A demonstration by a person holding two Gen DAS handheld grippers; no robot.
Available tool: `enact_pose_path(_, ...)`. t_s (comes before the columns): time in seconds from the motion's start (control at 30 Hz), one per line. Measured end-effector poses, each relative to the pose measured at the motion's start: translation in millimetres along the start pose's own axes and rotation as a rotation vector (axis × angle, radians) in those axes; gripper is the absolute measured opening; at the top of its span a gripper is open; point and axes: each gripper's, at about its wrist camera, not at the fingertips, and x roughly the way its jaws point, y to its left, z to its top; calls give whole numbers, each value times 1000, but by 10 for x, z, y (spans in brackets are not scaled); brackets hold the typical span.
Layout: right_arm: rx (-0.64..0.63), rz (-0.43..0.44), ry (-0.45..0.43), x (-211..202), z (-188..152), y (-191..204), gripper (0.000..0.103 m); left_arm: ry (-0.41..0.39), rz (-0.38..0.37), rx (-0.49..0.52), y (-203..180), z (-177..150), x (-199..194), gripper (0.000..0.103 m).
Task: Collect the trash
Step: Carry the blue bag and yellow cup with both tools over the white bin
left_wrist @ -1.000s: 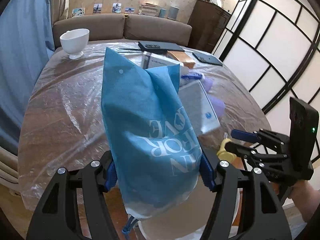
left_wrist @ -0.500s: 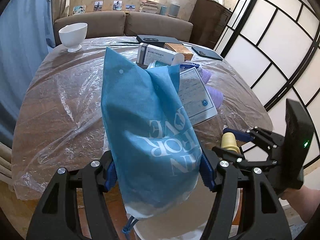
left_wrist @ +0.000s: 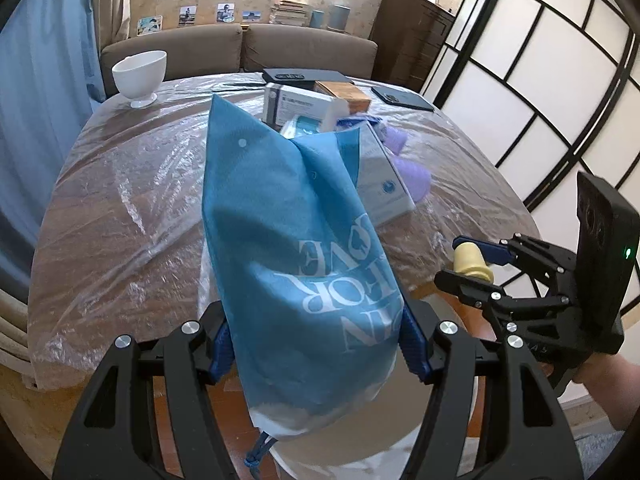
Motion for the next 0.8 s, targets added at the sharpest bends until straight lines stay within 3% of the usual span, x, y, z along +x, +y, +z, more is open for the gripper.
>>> enact_pose_path(0.33,21,15,57,-147,-181,35,48,55,-17,81,-308,-266,-35,66)
enact_pose_path(0.8,45,33,111,-143,-433,73,48,140,-66,106,-478,-630,21,66)
